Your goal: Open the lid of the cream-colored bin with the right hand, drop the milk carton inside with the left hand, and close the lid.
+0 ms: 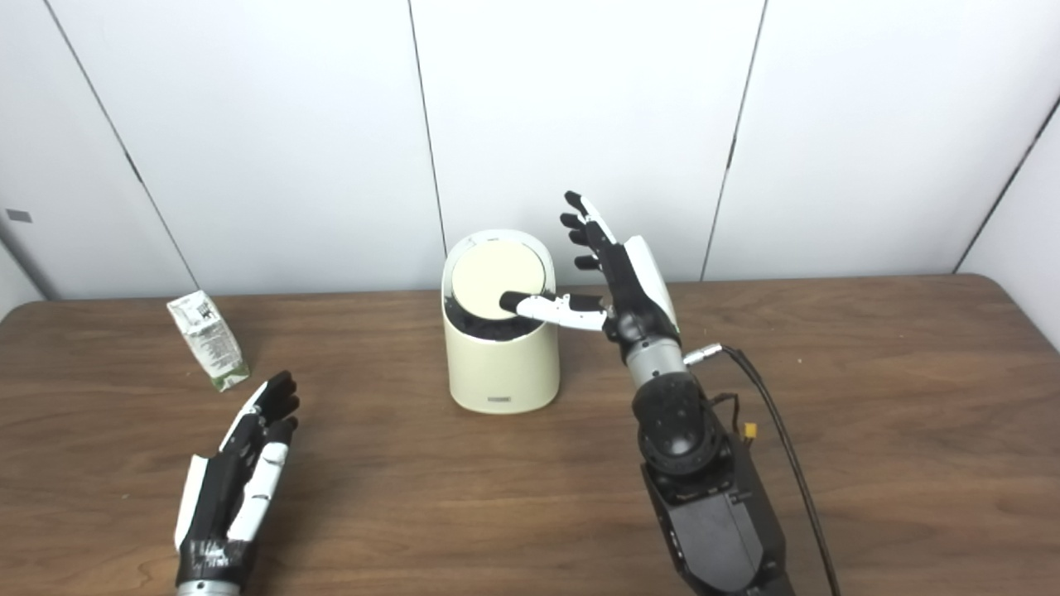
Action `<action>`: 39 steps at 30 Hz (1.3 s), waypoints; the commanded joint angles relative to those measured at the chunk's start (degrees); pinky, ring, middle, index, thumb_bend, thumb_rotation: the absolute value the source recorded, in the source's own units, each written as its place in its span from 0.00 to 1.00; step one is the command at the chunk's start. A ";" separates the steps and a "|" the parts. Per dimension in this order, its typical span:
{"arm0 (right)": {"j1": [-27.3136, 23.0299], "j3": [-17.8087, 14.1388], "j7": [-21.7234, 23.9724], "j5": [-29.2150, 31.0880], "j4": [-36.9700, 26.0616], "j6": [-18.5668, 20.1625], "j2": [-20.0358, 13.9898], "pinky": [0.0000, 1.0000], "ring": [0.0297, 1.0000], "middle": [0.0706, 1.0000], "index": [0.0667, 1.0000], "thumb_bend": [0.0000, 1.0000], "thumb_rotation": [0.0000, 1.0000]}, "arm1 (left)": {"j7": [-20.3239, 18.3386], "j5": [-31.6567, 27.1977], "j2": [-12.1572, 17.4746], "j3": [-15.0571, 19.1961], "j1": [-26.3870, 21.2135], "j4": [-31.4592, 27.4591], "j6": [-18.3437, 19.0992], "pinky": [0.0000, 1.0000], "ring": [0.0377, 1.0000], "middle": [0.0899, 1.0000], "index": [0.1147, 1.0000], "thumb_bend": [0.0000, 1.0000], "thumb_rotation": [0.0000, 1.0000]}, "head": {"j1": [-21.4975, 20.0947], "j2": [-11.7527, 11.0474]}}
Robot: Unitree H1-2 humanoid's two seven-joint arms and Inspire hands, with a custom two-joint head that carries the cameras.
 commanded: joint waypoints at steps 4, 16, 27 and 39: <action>-4.86 0.38 -1.71 -0.84 2.58 -3.47 0.26 0.76 0.87 0.89 0.94 0.81 0.32 | 0.67 -0.02 -2.01 -1.20 3.79 3.13 -0.21 0.90 0.91 0.91 0.93 0.51 0.71 | 0.22 0.14; -7.66 1.40 -2.92 -1.56 8.23 -4.26 0.37 0.71 0.84 0.88 0.94 0.81 0.35 | 0.75 -0.17 -2.59 -1.23 3.56 3.11 0.08 0.92 0.92 0.91 0.93 0.49 0.71 | 0.90 0.42; -9.33 5.60 -3.14 -7.55 10.35 -8.43 -3.54 0.79 0.88 0.88 0.94 0.87 0.26 | 0.99 0.44 -2.85 -1.40 3.48 3.26 -0.68 0.90 0.90 0.91 0.93 0.48 0.80 | 0.76 0.93; -11.76 10.69 -1.78 -16.77 9.42 -11.33 -8.66 0.80 0.87 0.89 0.93 0.99 0.20 | 0.89 0.60 -3.31 -1.71 3.33 3.37 -0.74 0.91 0.91 0.92 0.94 0.49 0.79 | 0.88 1.76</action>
